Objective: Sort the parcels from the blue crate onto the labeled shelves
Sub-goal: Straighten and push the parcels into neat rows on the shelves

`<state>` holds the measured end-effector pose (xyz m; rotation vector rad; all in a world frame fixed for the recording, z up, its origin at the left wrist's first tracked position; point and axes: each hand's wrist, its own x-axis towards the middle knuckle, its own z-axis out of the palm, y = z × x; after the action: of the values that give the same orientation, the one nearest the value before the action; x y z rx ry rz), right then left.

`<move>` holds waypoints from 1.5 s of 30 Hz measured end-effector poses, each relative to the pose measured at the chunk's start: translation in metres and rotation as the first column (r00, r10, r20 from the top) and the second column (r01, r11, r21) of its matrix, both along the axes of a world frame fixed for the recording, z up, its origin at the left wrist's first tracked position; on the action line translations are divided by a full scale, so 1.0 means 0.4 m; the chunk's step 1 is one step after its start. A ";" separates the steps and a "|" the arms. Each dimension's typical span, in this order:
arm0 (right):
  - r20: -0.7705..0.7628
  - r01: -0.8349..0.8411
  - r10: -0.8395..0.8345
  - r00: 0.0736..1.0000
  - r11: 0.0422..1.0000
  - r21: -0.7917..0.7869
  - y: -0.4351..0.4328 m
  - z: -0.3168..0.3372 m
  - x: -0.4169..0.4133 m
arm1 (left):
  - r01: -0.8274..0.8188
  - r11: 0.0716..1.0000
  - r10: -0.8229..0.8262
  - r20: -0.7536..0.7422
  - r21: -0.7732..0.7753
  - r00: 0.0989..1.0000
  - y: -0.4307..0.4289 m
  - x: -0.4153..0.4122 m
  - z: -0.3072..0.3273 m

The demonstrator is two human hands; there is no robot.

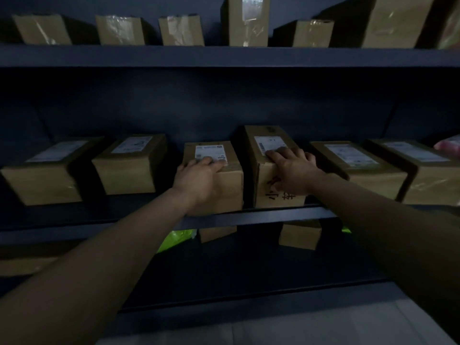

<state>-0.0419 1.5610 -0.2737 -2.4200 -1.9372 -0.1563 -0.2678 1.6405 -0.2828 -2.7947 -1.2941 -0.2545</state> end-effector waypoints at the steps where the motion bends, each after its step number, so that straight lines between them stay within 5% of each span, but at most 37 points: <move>1: 0.003 -0.008 0.008 1.000 1.000 -0.001 0.008 0.001 0.007 | -0.028 1.000 0.028 -0.003 0.009 1.000 0.009 0.008 0.000; 17: 0.048 -0.212 0.209 0.977 0.975 0.073 0.033 -0.014 0.078 | -0.266 0.964 0.267 -0.066 0.019 0.961 0.107 0.113 -0.014; 21: 0.059 -0.271 0.265 0.962 0.951 0.148 0.010 -0.020 0.090 | -0.292 0.953 0.289 0.051 0.075 0.956 0.080 0.129 -0.013; 26: 0.098 -0.314 0.300 0.949 0.873 0.372 -0.053 0.016 0.159 | -0.173 0.943 0.061 0.366 0.284 0.929 -0.046 0.265 0.041; 31: 0.068 -0.145 0.128 0.989 0.851 0.504 -0.155 0.067 0.336 | 0.145 0.943 -0.267 0.424 0.298 0.865 -0.202 0.463 0.070; 35: 0.016 0.025 -0.033 0.999 0.923 0.385 -0.269 0.073 0.504 | 0.348 0.930 -0.366 0.254 0.115 0.895 -0.275 0.603 0.047; 39: -0.083 0.145 -0.135 0.987 0.980 0.135 -0.351 0.046 0.626 | 0.333 0.941 -0.328 0.077 -0.061 0.941 -0.292 0.698 0.032; 45: -0.076 0.170 -0.173 0.982 0.984 -0.046 -0.360 -0.006 0.753 | 0.313 0.945 -0.317 -0.025 -0.097 0.948 -0.272 0.767 0.046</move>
<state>0.2593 1.4172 -0.2762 -2.5751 -1.7145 -0.0255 0.0392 1.5317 -0.2645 -3.0601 -0.8650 -0.1529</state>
